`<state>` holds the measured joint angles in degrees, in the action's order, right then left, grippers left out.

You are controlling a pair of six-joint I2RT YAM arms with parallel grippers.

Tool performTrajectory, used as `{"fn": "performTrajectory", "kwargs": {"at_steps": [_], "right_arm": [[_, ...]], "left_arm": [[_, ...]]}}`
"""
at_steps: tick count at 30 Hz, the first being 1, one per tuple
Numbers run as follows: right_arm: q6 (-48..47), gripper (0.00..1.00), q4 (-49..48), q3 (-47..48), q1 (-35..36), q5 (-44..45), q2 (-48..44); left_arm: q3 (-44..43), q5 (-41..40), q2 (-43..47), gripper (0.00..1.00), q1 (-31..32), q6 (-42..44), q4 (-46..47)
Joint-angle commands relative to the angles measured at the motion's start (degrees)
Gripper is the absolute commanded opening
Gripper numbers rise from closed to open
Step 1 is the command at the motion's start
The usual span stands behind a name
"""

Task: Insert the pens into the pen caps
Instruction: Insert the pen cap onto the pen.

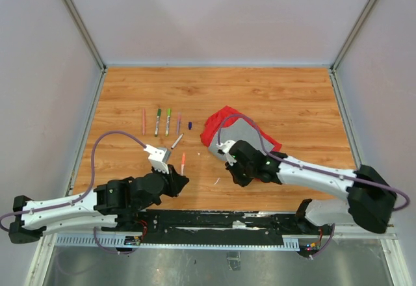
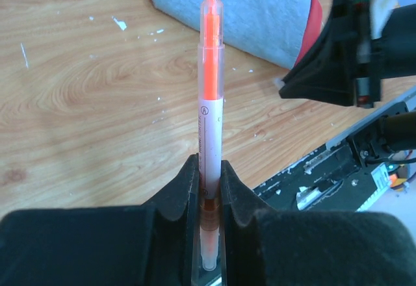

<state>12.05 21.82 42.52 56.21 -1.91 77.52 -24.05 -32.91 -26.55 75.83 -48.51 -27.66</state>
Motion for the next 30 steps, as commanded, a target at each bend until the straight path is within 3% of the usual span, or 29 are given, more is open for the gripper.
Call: {"fn": "performTrajectory", "kwargs": {"at_steps": [1, 8, 17, 30], "right_arm": [[4.2, 0.01, -8.6, -6.2, -1.6, 0.3, -11.6], [9.0, 0.01, -15.9, -12.7, -3.1, -2.4, -27.9], [21.0, 0.01, -26.2, -22.3, -3.2, 4.8, -45.7], [22.4, 0.01, -33.8, -26.7, -3.2, 9.7, -57.8]], "left_arm": [[-0.9, -1.2, -3.4, 0.01, -0.3, 8.5, 6.8], [0.7, 2.9, -9.8, 0.01, -0.3, 19.3, 21.7], [1.1, 3.9, -16.5, 0.01, -0.3, 29.8, 39.6], [3.0, 3.8, -25.1, 0.01, -1.5, 33.9, 56.5]]}}
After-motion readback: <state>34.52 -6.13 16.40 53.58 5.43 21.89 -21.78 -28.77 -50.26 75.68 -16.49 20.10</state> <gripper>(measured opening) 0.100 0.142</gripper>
